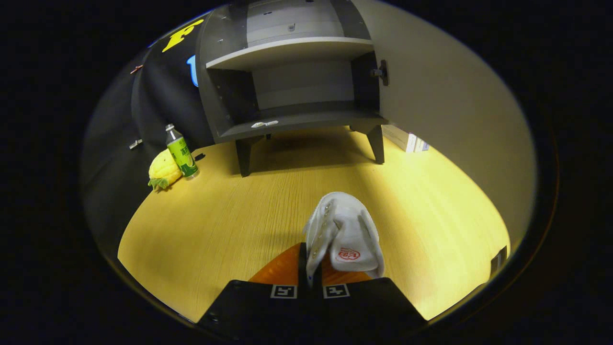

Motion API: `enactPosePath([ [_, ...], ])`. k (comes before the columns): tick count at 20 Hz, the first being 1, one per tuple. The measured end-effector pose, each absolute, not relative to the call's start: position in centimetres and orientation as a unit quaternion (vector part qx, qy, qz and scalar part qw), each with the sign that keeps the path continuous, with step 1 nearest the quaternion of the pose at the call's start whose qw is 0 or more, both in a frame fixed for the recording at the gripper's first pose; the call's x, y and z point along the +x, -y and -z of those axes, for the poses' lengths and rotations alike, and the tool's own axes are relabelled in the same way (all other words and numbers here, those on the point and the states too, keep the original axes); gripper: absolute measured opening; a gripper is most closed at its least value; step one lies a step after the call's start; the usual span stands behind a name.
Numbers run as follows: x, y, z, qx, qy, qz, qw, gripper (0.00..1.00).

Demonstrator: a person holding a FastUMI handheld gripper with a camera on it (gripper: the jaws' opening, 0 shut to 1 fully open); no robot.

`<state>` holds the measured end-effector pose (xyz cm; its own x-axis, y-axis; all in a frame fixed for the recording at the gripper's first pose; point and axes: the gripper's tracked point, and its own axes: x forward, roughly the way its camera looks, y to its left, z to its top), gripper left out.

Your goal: Open the shoe cabinet door, grab the shoes and put them into the shoe cabinet, then close the shoe cabinet door.

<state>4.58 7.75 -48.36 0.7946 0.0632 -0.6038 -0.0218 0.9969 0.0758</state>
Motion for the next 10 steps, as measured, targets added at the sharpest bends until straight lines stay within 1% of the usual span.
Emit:
enactPosePath([
  [7, 4.9, -8.6, 36.8, 0.036, -0.297, -0.051, 0.953, 0.05],
  [10, 5.8, -9.6, 30.5, 0.018, -0.266, -0.066, 0.962, 0.05],
])
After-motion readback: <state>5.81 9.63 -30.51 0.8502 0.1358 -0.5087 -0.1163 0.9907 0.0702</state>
